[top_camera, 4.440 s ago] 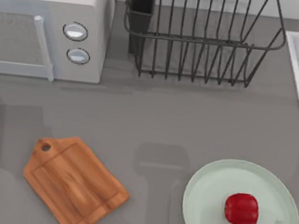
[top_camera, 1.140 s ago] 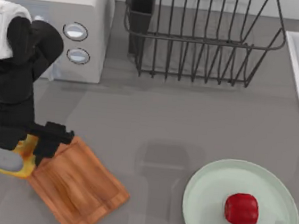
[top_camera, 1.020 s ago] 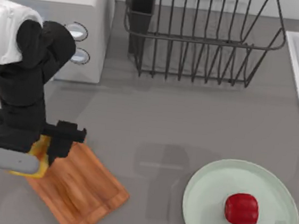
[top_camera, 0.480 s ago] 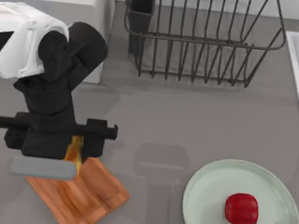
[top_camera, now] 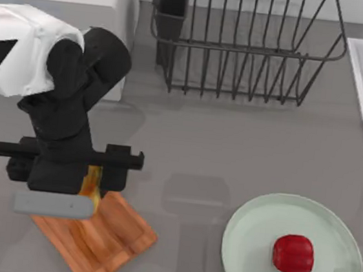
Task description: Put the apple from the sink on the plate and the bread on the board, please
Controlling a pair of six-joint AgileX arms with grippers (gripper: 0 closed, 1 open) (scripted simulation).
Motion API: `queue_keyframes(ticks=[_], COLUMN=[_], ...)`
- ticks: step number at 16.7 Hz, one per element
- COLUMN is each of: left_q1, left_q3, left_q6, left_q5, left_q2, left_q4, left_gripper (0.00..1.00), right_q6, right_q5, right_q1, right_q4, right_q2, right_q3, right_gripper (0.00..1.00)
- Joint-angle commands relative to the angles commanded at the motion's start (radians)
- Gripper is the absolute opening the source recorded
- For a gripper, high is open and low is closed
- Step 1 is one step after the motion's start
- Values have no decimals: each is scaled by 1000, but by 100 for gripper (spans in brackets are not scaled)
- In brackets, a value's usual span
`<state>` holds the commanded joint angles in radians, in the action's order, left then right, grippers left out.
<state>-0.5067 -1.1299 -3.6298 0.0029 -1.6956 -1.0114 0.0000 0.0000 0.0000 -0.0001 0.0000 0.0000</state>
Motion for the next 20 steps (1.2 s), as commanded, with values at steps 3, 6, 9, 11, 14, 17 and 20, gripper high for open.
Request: queue_keyframes(ticks=[3,6,9,11,14,17,20], left_q1=[0,-2,-2,-3,-4,-4,-4], left_q3=[22,44,65,80,102,106,106], left_q6=[-1,0,-1,-2,-1,0,0], left_q5=[0,0,0,0,0,0,0], left_q2=[-13,-26,-39,-47,-60,-62,-62], left_q4=[36,70,106,130,170,174,174], left_gripper=[0,0,0,0,0,0,15], right_q6=[0,0,0,0,0,0,0], right_q5=[0,0,0,0,0,0,0], right_q1=[0,0,0,0,0,0,0], right_q4=[0,0,0,0,0,0,0], right_q2=[0,0,0,0,0,0,0], right_q3=[0,0,0,0,0,0,0], right_gripper=[100,100,100,100,100,100,100])
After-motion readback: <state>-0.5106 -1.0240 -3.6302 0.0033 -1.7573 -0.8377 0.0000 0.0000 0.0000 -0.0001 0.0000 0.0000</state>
